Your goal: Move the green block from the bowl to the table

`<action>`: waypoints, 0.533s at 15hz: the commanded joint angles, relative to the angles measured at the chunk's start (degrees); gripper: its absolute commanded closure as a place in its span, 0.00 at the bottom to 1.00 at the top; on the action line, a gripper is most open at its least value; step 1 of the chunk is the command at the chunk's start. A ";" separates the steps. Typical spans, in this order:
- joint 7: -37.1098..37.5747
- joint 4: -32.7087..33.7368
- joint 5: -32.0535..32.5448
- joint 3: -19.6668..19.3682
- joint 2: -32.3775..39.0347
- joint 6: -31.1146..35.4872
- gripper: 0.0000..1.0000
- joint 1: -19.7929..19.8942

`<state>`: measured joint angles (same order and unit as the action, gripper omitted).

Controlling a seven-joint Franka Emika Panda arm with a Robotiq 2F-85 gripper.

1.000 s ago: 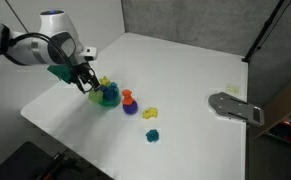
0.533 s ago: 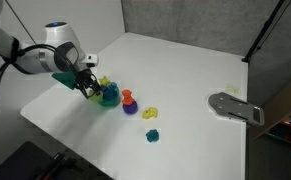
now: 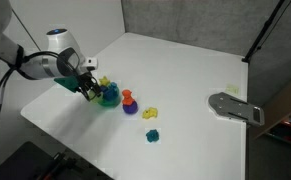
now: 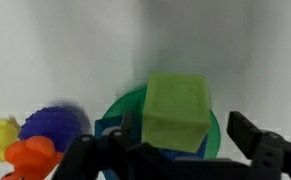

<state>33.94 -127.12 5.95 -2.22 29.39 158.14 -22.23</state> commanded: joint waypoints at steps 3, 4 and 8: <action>1.50 0.94 -0.30 -1.73 -0.21 -0.09 0.53 -1.79; 1.79 0.78 -0.18 -2.01 -0.72 -0.23 0.59 -2.02; 1.96 -0.91 -1.11 -1.33 -5.75 -1.57 0.71 -1.21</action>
<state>34.83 -126.60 5.79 -3.32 28.28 158.19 -23.23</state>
